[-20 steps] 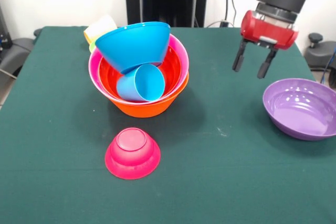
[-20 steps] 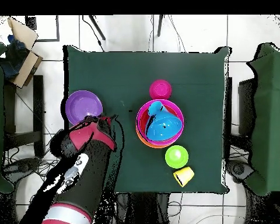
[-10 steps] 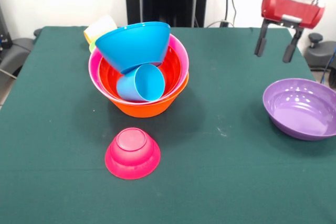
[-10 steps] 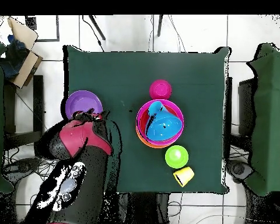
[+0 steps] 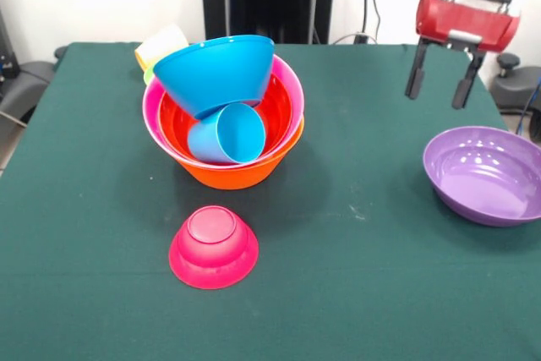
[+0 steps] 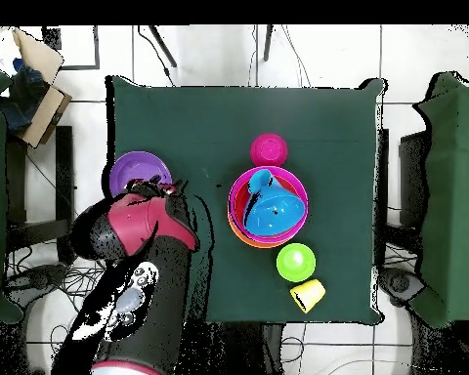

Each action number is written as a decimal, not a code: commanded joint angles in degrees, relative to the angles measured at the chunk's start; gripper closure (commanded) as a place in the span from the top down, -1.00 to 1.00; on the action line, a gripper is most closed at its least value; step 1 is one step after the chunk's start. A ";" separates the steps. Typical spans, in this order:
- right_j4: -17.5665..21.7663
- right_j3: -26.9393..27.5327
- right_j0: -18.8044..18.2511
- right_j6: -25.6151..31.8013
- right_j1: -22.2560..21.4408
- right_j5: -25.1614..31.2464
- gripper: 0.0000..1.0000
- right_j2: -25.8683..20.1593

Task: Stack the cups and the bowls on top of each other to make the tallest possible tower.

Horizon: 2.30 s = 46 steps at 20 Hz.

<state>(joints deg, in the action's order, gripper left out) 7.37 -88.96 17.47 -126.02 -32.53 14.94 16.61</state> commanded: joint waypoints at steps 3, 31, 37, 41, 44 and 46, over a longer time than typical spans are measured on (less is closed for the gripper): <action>0.68 5.17 -2.01 -1.69 7.10 0.25 1.00 -7.95; -4.65 -5.01 17.80 -7.24 10.30 -29.14 1.00 13.68; -4.02 -4.04 15.46 -6.39 12.77 -31.04 1.00 12.32; -3.77 -4.16 14.61 -6.44 14.21 -32.40 1.00 11.95; -2.59 -4.96 13.82 -6.45 14.03 -33.19 1.00 11.02; -1.97 -5.25 13.42 -6.31 14.06 -33.44 1.00 10.43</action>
<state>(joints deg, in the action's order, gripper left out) 3.63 -91.28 32.51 -126.02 -20.48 -15.50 33.36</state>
